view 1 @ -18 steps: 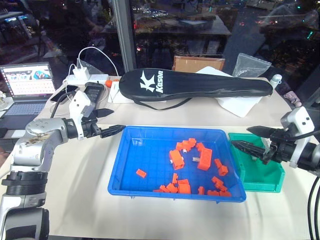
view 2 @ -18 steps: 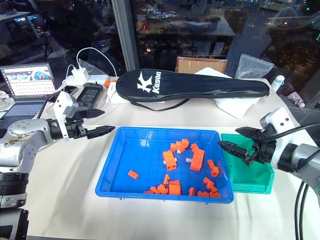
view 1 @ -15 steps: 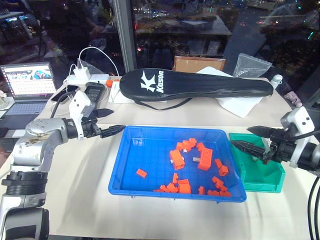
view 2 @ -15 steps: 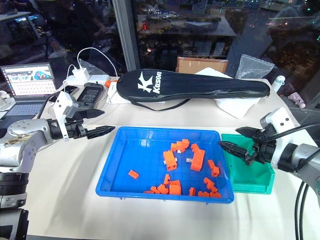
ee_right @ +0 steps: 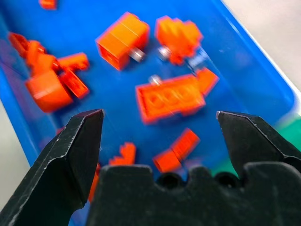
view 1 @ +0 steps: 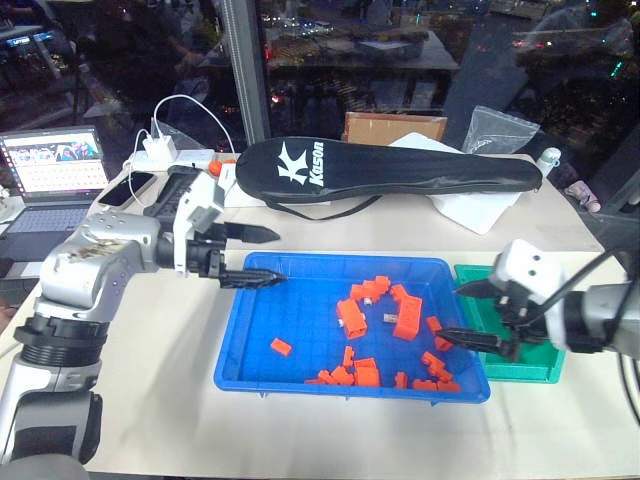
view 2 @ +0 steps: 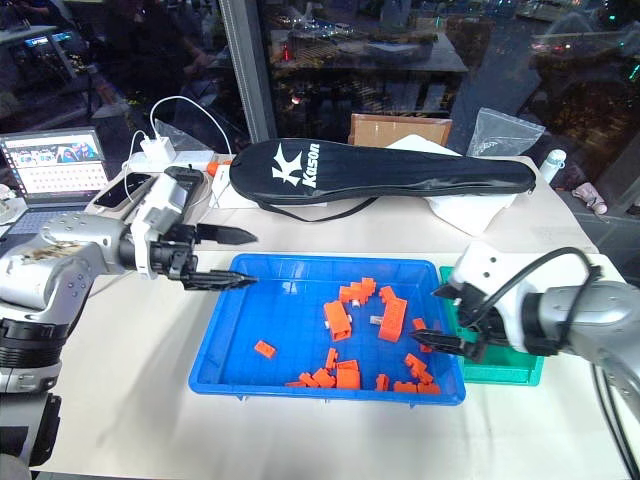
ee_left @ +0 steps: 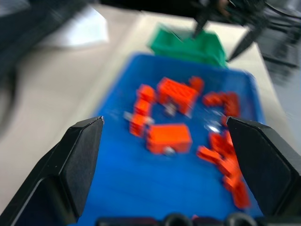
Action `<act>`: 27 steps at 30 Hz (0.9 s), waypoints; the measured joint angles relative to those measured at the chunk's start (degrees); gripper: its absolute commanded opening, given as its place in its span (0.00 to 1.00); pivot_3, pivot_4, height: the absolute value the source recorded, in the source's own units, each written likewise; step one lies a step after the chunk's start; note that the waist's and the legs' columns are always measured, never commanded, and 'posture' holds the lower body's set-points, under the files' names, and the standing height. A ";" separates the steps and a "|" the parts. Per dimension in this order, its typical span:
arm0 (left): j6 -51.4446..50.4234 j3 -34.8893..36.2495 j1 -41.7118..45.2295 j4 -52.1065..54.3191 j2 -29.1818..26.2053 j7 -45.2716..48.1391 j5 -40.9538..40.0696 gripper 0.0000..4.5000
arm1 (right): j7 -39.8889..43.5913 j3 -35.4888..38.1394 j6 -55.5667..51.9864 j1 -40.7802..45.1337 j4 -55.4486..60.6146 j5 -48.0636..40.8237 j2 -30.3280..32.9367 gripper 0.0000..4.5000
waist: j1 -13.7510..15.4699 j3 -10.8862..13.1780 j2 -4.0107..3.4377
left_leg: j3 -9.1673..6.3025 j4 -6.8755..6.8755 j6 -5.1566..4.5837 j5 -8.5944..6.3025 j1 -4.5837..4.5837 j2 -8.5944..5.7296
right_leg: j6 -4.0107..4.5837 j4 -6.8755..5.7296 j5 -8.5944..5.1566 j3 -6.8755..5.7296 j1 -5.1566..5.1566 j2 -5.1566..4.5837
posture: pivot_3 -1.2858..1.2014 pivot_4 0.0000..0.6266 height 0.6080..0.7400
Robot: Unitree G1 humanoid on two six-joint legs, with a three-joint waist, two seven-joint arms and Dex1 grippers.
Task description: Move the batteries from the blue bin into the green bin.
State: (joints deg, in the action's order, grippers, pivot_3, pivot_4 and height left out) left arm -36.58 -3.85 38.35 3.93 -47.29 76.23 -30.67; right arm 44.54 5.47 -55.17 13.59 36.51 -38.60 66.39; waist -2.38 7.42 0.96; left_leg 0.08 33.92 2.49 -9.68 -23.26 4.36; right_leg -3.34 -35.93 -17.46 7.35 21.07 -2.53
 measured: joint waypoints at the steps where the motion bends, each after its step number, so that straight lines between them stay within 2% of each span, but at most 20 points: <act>1: 0.11 -0.11 -0.45 0.07 -0.01 0.12 0.21 1.00 | -0.59 -2.75 0.00 1.48 -0.78 1.63 -0.54 0.99 | 0.00 0.00 0.01 | 0.00 0.00 0.00 0.00 -0.02 0.00 | 0.00 0.00 0.00 0.00 0.03 0.00 | 0.52 0.24 1.00; 4: 0.15 -0.10 -0.72 0.37 0.02 0.11 0.24 1.00 | -1.86 -6.17 -0.28 4.28 -3.19 4.31 -1.45 0.99 | 0.18 0.01 0.00 | 0.00 0.01 0.00 0.00 -0.05 0.00 | 0.00 -0.01 0.00 -0.01 0.07 0.00 | 0.52 0.24 1.00; 7: 0.33 -0.02 -1.27 0.90 0.06 -0.54 0.25 1.00 | -5.30 -6.02 -2.96 7.57 -4.68 4.89 -4.23 0.99 | 0.23 0.01 0.00 | 0.00 0.00 -0.01 0.00 -0.06 0.00 | 0.01 -0.02 0.01 0.00 0.07 0.01 | 0.52 0.24 1.00; 10: 0.95 0.71 -2.90 1.35 0.56 -1.38 0.21 1.00 | -13.66 2.58 -19.02 15.70 -5.43 3.22 -16.40 0.99 | -0.08 0.01 -0.04 | -0.01 0.00 -0.07 0.04 -0.07 -0.03 | 0.25 -0.17 0.16 0.06 0.10 0.01 | 0.52 0.24 1.00; 12: 1.42 0.79 -3.35 1.32 1.31 -2.07 0.21 1.00 | -16.94 8.39 -30.42 20.12 -5.61 0.74 -20.79 0.99 | 0.11 0.00 -0.05 | -0.09 -0.02 -0.10 0.07 -0.03 -0.01 | 0.34 -0.19 0.21 -0.03 0.07 0.05 | 0.52 0.24 1.00; 14: 1.78 0.81 -3.93 0.95 1.41 -2.37 0.33 1.00 | -22.43 11.21 -35.14 19.95 -9.30 -10.94 -20.96 0.99 | 0.63 -0.02 0.03 | -0.11 -0.04 -0.11 0.06 0.01 0.00 | 0.39 -0.13 0.20 -0.13 -0.04 0.03 | 0.52 0.24 1.00; 16: 1.76 0.83 -4.05 0.29 1.87 -2.68 0.28 1.00 | -30.02 10.85 -36.89 18.52 -12.83 -21.91 -21.38 0.99 | 0.83 0.00 0.05 | -0.11 -0.03 -0.12 0.06 -0.10 -0.03 | 0.40 -0.09 0.20 -0.07 0.01 0.00 | 0.52 0.24 1.00; 19: 1.71 0.76 -3.33 -0.45 3.00 -3.00 0.19 1.00 | -46.13 10.60 -36.65 18.54 -16.87 -35.50 -26.96 0.99 | 0.42 0.01 0.07 | -0.11 -0.04 -0.21 0.12 -0.11 -0.03 | 0.39 -0.14 0.20 -0.05 0.05 0.02 | 0.52 0.24 1.00; 20: 1.72 0.69 -2.84 -0.48 3.37 -3.03 0.20 1.00 | -53.43 8.38 -34.23 17.91 -18.04 -42.91 -26.04 0.99 | 0.39 0.03 0.04 | -0.11 -0.05 -0.26 0.14 -0.16 -0.03 | 0.39 -0.15 0.20 -0.05 0.07 0.01 | 0.52 0.24 1.00; 21: 1.76 0.67 -2.48 -0.48 3.57 -3.06 0.20 1.00 | -63.60 4.14 -28.85 16.20 -18.56 -53.63 -22.42 0.99 | 0.42 0.04 0.03 | -0.11 -0.07 -0.40 0.19 -0.20 -0.05 | 0.38 -0.13 0.20 -0.06 0.04 -0.01 | 0.52 0.24 1.00; 23: 1.75 0.69 -2.48 -0.75 3.74 -3.15 0.22 1.00 | -75.64 -1.05 -21.01 14.77 -18.44 -65.90 -17.55 0.99 | 0.25 0.07 0.08 | -0.12 -0.07 -0.52 0.16 -0.22 -0.06 | 0.38 -0.08 0.20 -0.04 0.03 0.00 | 0.52 0.24 1.00; 24: 1.75 0.70 -2.48 -0.99 4.16 -3.28 0.21 1.00 | -81.38 -3.31 -16.86 14.66 -18.05 -69.90 -16.03 0.99 | 0.02 0.08 0.11 | -0.12 -0.06 -0.58 0.17 -0.22 -0.06 | 0.38 -0.08 0.20 -0.05 0.03 0.01 | 0.52 0.24 1.00; 27: 1.75 0.69 -2.47 -1.02 4.64 -3.47 0.20 1.00 | -89.16 -6.77 -10.95 14.59 -16.62 -72.99 -14.48 0.99 | -0.29 0.08 0.12 | -0.13 -0.08 -0.77 0.25 -0.21 -0.06 | 0.38 -0.10 0.20 -0.05 0.05 0.02 | 0.52 0.24 1.00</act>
State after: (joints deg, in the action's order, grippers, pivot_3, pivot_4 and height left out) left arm -34.83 -3.15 35.88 2.91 -42.65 72.75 -30.47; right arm -44.62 -1.30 -66.12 28.18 19.89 -111.59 51.91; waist -2.67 7.50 1.08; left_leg -0.06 33.84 1.72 -9.43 -23.47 4.30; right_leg -2.97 -36.03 -17.26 7.30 21.11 -2.51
